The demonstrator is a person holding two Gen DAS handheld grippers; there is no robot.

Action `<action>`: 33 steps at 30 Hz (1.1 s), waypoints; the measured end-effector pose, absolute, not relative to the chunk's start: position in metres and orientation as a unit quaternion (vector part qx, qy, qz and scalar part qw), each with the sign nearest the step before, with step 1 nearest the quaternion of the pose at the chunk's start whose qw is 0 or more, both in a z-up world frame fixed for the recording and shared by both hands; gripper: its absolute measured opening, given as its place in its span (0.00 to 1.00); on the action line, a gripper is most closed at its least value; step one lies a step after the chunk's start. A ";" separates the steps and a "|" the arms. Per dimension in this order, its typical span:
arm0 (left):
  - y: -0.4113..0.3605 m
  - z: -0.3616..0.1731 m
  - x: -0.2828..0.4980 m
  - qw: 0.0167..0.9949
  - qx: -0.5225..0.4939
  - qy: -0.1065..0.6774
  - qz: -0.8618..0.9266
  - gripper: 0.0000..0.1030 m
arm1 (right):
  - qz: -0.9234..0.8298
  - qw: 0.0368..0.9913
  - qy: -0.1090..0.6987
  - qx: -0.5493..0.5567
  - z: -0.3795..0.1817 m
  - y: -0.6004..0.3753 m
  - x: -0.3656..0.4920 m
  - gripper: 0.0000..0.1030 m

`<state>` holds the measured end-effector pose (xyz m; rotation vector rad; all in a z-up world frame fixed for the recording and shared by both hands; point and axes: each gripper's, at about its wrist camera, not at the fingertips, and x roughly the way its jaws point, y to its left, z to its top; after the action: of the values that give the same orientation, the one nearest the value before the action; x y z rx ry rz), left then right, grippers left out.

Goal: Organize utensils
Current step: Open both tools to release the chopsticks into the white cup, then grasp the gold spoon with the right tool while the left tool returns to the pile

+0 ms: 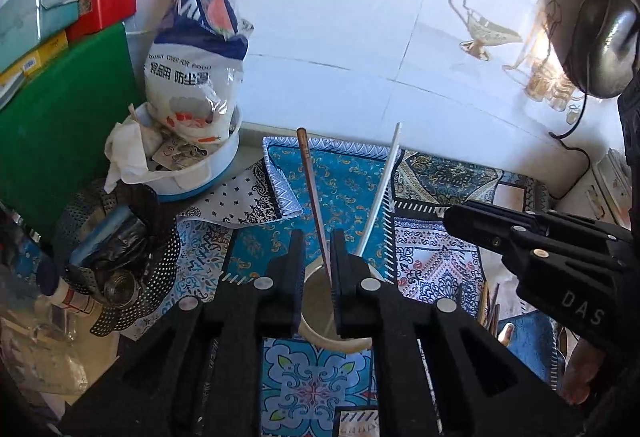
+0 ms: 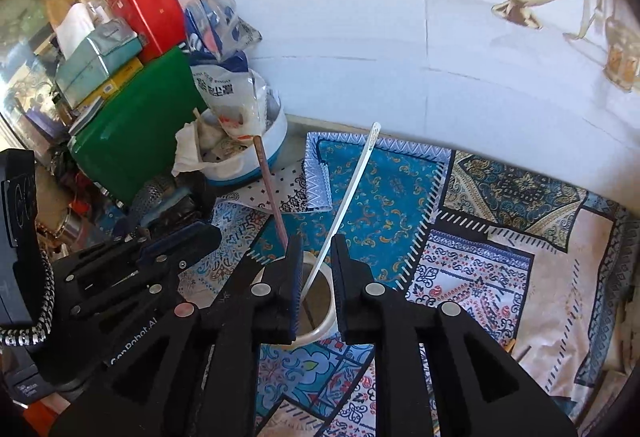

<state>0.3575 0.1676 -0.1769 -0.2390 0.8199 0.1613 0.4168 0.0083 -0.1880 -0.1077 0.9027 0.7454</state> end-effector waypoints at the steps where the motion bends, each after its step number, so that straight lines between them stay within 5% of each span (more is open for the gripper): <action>1: 0.166 -0.173 0.354 0.909 -0.114 0.394 0.077 0.13 | 0.351 0.835 0.421 -0.050 -0.184 0.005 0.414 0.13; 19: 0.079 -0.147 0.331 0.919 -0.073 0.387 -0.010 0.39 | 0.261 0.895 0.362 0.004 -0.146 -0.105 0.365 0.30; 33: -0.007 -0.214 0.349 0.875 -0.051 0.474 -0.089 0.42 | 0.131 0.875 0.462 0.058 -0.228 -0.211 0.357 0.31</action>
<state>0.3485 -0.0075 -0.2142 -0.1065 0.9896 -0.1863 0.3571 -0.2110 -0.2280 0.1216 0.9648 0.2731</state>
